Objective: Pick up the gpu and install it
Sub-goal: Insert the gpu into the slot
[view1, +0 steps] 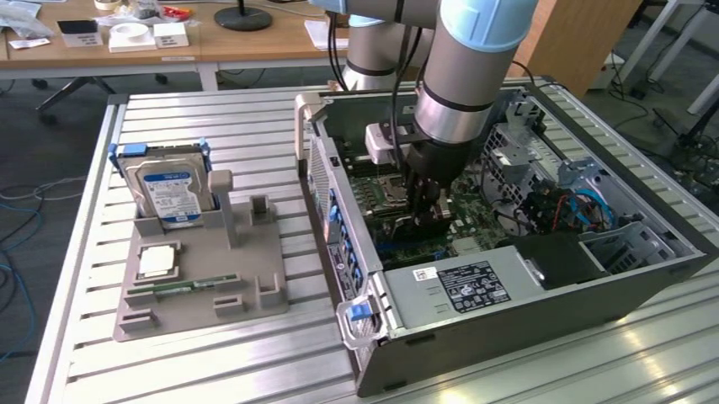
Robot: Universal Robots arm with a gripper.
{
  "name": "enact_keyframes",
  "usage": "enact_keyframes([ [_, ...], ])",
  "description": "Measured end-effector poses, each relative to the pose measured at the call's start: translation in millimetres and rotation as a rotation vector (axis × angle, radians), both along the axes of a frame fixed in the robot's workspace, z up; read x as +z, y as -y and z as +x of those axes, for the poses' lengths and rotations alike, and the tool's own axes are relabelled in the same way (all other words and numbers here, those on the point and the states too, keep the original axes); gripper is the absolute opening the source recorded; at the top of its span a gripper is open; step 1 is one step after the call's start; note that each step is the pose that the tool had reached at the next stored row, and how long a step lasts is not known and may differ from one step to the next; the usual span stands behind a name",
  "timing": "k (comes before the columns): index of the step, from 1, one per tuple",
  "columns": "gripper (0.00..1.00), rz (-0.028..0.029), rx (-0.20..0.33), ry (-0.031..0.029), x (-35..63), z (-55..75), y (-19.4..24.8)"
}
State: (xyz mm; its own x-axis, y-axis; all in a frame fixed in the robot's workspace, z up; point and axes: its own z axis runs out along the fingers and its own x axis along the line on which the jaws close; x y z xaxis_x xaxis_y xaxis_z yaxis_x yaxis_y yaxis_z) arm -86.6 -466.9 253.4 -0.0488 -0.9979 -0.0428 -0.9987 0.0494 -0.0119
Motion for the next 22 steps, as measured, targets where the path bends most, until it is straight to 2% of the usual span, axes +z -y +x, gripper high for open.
enact_keyframes([
  [22, 0.26, -0.0003, 0.000, 0.0002, -3.6, -3.6, -0.4],
])
